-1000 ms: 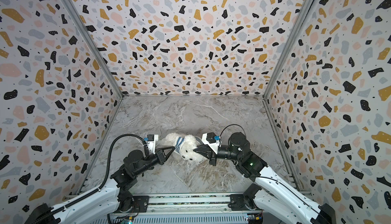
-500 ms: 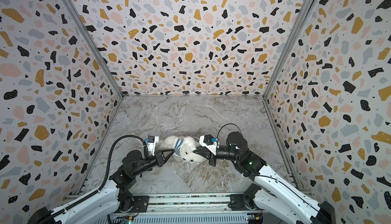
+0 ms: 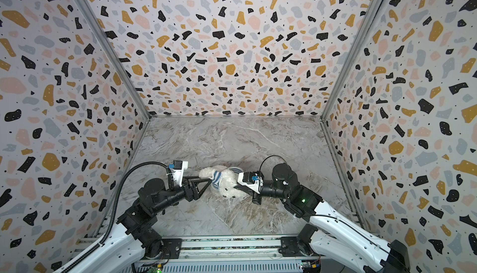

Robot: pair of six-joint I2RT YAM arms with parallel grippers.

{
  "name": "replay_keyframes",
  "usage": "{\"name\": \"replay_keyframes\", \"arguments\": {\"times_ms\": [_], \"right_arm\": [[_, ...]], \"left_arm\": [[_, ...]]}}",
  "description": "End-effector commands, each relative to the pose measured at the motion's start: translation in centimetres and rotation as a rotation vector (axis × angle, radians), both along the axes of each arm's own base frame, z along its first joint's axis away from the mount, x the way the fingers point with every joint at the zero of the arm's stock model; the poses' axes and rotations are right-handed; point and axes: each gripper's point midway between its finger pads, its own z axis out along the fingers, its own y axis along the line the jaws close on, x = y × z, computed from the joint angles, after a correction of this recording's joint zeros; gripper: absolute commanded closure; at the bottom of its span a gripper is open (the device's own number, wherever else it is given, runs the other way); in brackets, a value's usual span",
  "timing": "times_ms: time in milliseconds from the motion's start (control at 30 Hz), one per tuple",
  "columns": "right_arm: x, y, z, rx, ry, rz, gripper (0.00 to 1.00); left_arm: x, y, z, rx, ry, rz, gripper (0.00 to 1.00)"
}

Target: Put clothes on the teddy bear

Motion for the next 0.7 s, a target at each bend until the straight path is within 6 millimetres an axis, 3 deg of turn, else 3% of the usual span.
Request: {"name": "replay_keyframes", "arguments": {"times_ms": [0,167,267,367,400,567,667], "right_arm": [[0.1,-0.2,2.4,0.009,-0.11,-0.006,1.0],[0.2,-0.4,2.1,-0.004,-0.138,-0.012,1.0],[0.5,-0.5,2.0,-0.005,-0.147,-0.029,1.0],[0.5,-0.5,2.1,0.0,-0.154,-0.03,1.0],[0.4,-0.4,2.0,0.001,-0.156,-0.023,1.0],[-0.1,-0.2,2.0,-0.001,-0.166,0.011,1.0],[-0.4,-0.2,2.2,-0.002,-0.177,0.024,1.0]], "left_arm": [[0.7,0.4,0.3,0.039,-0.013,0.031,0.1],[1.2,0.6,-0.1,0.053,0.0,0.056,0.12],[0.7,-0.2,-0.2,0.029,0.009,0.008,0.3],[-0.1,-0.8,0.2,0.007,0.01,-0.048,0.34],[-0.3,-0.8,0.3,0.004,0.006,-0.055,0.32],[0.2,0.3,1.7,0.017,-0.038,0.01,0.0],[1.3,1.1,1.6,0.05,-0.026,0.082,0.0]]}}
